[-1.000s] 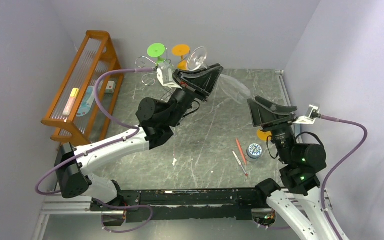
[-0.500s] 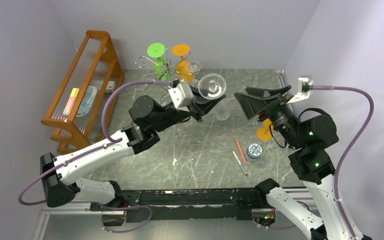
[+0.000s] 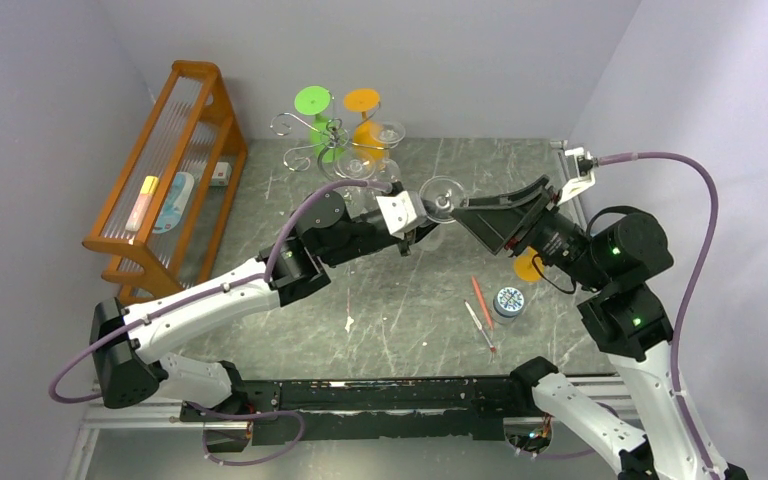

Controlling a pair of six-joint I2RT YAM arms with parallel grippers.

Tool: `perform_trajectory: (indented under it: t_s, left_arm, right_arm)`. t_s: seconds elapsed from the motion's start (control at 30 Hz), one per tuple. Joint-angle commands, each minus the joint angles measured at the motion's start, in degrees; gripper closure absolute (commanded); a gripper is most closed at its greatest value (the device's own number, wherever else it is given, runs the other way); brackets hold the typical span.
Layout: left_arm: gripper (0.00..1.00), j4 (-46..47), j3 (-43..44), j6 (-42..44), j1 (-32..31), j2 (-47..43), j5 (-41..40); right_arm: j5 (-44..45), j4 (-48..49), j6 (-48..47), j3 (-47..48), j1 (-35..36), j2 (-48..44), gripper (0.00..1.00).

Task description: Place the wine glass upside down on the wine glass rack

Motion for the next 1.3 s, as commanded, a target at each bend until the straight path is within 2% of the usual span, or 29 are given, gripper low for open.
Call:
perform_trajectory:
  t_s: [0.0,0.07,0.17,0.27,0.33,0.37,0.43,0.5,0.63,0.7,0.87,0.93,1.0,1.1,1.13,1.23,1.27]
  left_arm:
    - [0.95,0.6,0.9,3.2,-0.2,0.6,1.7]
    - [0.95,1.0,0.2,4.1,-0.2,0.7,3.2]
    - [0.95,0.1,-0.1,5.3,-0.2,1.0,5.2]
    - [0.95,-0.1,-0.5,5.7,-0.2,1.0,7.8]
    - [0.94,1.9,-2.0,5.0,-0.2,0.4,9.2]
    - [0.9,3.6,-3.3,4.2,-0.2,-0.1,9.0]
    - [0.71,8.0,-6.5,2.2,-0.1,-1.5,7.9]
    - [0.62,12.8,-9.2,0.2,0.0,-2.2,7.8]
    - [0.59,12.5,-9.2,-1.7,0.5,-1.9,10.3]
    - [0.61,12.5,-9.0,-3.1,0.6,-1.7,11.8]
    - [0.72,14.2,-9.8,-5.6,0.7,-2.4,14.2]
    - [0.81,14.3,-9.7,-5.8,0.7,-2.4,14.9]
    - [0.94,13.2,-9.3,-5.4,0.7,-2.3,15.2]
    - [0.95,12.3,-9.6,-5.2,0.7,-2.6,13.9]
    - [0.95,11.9,-9.8,-5.4,0.7,-2.8,13.0]
    - [0.95,8.0,-9.2,-6.0,0.8,-3.8,11.0]
    - [0.95,6.5,-8.7,-6.4,0.8,-4.3,11.4]
  right_arm:
    - [0.3,-1.1,6.6,-0.4,0.2,0.9,0.5]
    - [0.5,-0.4,9.3,-1.4,0.2,1.4,0.56]
    - [-2.1,0.7,12.1,-1.8,0.2,2.5,0.8]
    - [-2.6,-4.2,12.9,1.4,0.2,3.4,1.0]
    - [-1.2,-6.4,14.6,2.6,0.2,3.3,1.0]
    - [-0.5,-6.3,15.7,2.6,0.2,2.9,1.0]
    - [1.1,-4.9,19.3,1.6,0.2,1.5,1.0]
    - [2.6,-4.1,21.5,1.5,0.2,0.5,1.0]
    - [3.6,-6.3,21.6,5.2,0.2,1.5,1.0]
    - [3.3,-7.1,22.1,6.5,0.2,2.0,1.0]
    - [4.5,-7.8,23.3,6.9,0.2,1.4,1.0]
    - [4.8,-7.6,23.8,6.7,0.2,1.2,1.0]
    - [4.9,-7.4,24.2,6.7,0.2,1.2,1.0]
    - [5.6,-7.1,24.0,6.3,0.2,1.0,1.0]
    - [6.0,-7.1,23.8,6.0,0.2,0.9,0.94]
    - [7.1,-6.6,22.8,4.4,0.2,0.4,0.61]
    - [7.6,-6.3,22.6,3.5,0.2,-0.1,0.53]
